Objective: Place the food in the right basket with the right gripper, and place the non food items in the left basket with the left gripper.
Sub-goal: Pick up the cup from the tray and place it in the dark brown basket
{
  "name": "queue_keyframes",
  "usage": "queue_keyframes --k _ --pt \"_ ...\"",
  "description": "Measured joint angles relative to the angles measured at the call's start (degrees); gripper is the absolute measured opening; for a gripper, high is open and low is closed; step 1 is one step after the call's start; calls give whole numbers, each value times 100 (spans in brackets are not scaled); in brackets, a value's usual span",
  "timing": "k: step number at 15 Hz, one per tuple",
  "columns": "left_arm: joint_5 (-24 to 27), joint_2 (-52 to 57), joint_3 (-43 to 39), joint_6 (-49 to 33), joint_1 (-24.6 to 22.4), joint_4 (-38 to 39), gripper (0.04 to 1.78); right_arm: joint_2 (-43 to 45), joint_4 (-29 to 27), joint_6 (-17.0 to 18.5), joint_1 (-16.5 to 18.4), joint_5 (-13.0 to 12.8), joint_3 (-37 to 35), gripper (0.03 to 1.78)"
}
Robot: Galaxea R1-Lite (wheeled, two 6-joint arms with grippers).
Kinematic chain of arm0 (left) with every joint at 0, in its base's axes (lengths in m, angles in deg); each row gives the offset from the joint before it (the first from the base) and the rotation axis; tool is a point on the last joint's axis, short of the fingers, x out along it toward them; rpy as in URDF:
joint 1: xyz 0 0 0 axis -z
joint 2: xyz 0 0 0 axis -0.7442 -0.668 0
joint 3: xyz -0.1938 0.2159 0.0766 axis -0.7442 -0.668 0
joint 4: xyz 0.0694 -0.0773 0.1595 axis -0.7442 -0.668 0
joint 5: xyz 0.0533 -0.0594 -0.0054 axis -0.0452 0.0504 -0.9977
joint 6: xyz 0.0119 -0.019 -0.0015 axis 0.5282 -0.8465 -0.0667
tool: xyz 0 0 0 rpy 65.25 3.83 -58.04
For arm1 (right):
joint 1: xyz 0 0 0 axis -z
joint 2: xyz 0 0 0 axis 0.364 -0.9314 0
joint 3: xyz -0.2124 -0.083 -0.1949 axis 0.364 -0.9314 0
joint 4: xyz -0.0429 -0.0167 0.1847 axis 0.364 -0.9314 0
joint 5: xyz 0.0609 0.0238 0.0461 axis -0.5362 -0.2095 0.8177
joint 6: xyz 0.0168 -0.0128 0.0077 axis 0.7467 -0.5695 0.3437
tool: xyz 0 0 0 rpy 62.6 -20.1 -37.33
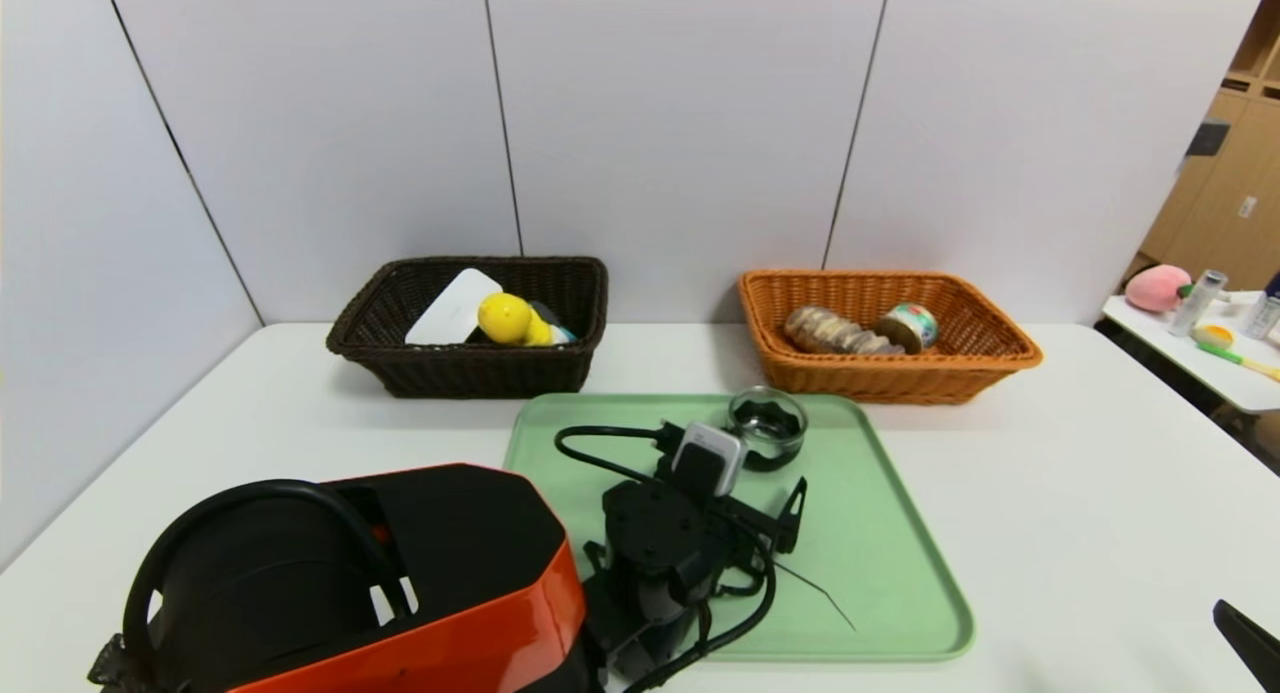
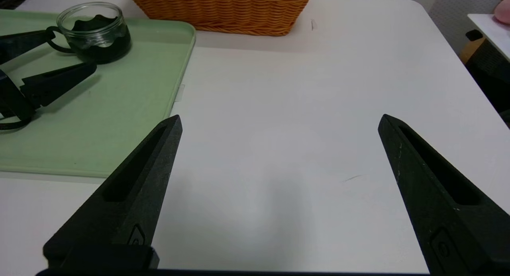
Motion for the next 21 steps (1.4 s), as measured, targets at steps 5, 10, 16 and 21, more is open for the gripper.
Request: queue_keyframes --k 5,10,16,21 --pt "250 -67 290 300 -34 -27 169 4 0 0 0 -1 -11 170" --pt "322 -116 496 362 -56 -27 169 9 0 -2 0 -1 -15 170" --pt "350 -161 819 366 -216 -195 169 9 6 0 0 0 -80 170" --pt "589 -251 857 360 -222 -201 169 11 9 2 0 -1 -84 170"
